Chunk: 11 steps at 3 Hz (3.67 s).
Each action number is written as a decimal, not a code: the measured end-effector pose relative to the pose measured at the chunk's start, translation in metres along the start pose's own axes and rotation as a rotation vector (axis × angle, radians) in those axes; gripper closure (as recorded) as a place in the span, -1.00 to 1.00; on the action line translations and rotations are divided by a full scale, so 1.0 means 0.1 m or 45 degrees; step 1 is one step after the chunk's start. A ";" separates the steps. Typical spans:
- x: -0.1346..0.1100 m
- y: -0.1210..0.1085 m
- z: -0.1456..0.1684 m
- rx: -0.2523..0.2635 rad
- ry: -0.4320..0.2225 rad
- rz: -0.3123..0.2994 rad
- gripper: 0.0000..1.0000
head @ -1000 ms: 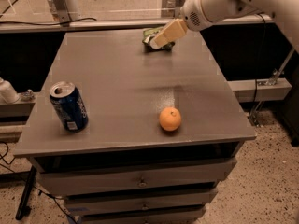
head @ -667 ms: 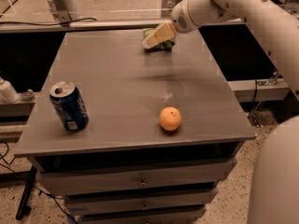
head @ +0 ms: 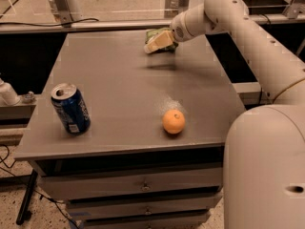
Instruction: Move green jalapeno chip bag near pepsi can
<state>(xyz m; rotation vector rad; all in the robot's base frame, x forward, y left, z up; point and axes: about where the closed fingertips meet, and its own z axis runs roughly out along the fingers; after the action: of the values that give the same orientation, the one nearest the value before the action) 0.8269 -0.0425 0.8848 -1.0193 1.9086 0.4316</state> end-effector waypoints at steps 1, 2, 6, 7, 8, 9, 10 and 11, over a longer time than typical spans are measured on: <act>0.13 -0.12 0.02 0.035 -0.008 0.011 -0.63; 0.14 -0.17 -0.08 0.078 -0.027 -0.010 -0.16; -0.16 0.10 -0.39 0.136 -0.017 -0.140 1.00; -0.33 0.36 -0.49 0.057 -0.067 -0.152 1.00; -0.48 0.84 -0.53 -0.079 -0.120 -0.189 1.00; -0.49 1.19 -0.65 -0.176 -0.137 -0.196 1.00; -0.37 1.58 -0.80 -0.275 -0.128 -0.183 1.00; -0.13 1.96 -0.92 -0.355 -0.096 -0.138 1.00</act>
Offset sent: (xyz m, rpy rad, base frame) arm -0.0021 -0.0423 0.0068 -0.0087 -0.1005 -0.0774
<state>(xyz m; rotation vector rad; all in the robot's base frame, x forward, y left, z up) 0.6241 0.0217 0.9242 -1.2626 1.7484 0.6766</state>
